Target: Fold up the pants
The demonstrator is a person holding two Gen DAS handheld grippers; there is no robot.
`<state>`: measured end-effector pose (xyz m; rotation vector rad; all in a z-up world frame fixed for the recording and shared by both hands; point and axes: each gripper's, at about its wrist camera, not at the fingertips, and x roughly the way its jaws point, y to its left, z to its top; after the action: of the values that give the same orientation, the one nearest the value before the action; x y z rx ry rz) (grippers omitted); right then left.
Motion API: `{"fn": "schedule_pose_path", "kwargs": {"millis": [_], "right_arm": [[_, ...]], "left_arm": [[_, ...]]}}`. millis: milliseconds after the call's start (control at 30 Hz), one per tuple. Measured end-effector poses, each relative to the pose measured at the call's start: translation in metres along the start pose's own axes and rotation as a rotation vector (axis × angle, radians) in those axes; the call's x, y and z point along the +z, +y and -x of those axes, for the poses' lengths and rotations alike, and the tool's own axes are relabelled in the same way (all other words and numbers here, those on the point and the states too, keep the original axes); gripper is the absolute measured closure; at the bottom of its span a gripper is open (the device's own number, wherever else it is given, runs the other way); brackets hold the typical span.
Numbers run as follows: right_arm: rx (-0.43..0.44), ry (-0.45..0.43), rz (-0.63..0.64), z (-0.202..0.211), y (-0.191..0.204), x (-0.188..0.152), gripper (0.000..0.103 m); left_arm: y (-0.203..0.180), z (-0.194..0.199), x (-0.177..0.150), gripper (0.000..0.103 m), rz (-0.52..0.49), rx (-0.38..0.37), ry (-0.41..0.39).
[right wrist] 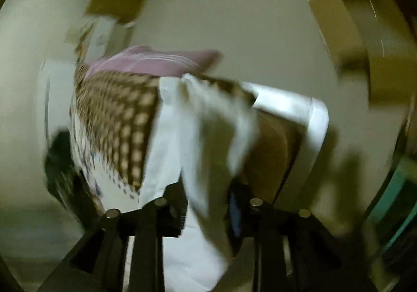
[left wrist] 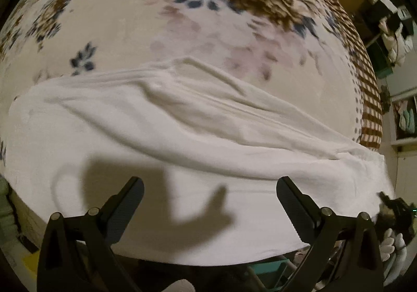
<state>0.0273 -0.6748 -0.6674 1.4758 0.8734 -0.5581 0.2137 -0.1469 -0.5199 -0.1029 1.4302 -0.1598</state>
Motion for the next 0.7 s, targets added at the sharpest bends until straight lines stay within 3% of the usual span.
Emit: {"fn": "schedule_pose_path", "kwargs": {"millis": [133, 300, 467, 600, 633, 667, 700], "right_arm": [[0.091, 0.04, -0.076, -0.013, -0.036, 0.007, 0.071], [0.162, -0.042, 0.001, 0.003, -0.022, 0.002, 0.071], [0.043, -0.106, 0.183, 0.006, 0.018, 0.004, 0.071], [-0.017, -0.085, 0.156, -0.014, 0.02, 0.02, 0.071], [0.013, -0.085, 0.131, -0.017, 0.019, 0.024, 0.073], [-0.001, -0.101, 0.131, -0.014, 0.022, 0.024, 0.086], [-0.045, -0.133, 0.164, -0.01, 0.029, 0.023, 0.09]], "left_arm": [[-0.032, -0.006, 0.001, 0.0, -0.065, 0.002, 0.001], [-0.067, -0.011, -0.002, 0.0, -0.142, 0.012, 0.007], [-0.085, -0.017, -0.004, 0.0, -0.168, 0.02, 0.019], [-0.093, -0.023, -0.001, 0.0, -0.169, 0.027, 0.03], [-0.093, -0.023, 0.0, 0.0, -0.168, 0.026, 0.031], [-0.094, -0.023, 0.0, 0.0, -0.166, 0.026, 0.03], [-0.095, -0.022, 0.001, 0.0, -0.165, 0.026, 0.027]]}}
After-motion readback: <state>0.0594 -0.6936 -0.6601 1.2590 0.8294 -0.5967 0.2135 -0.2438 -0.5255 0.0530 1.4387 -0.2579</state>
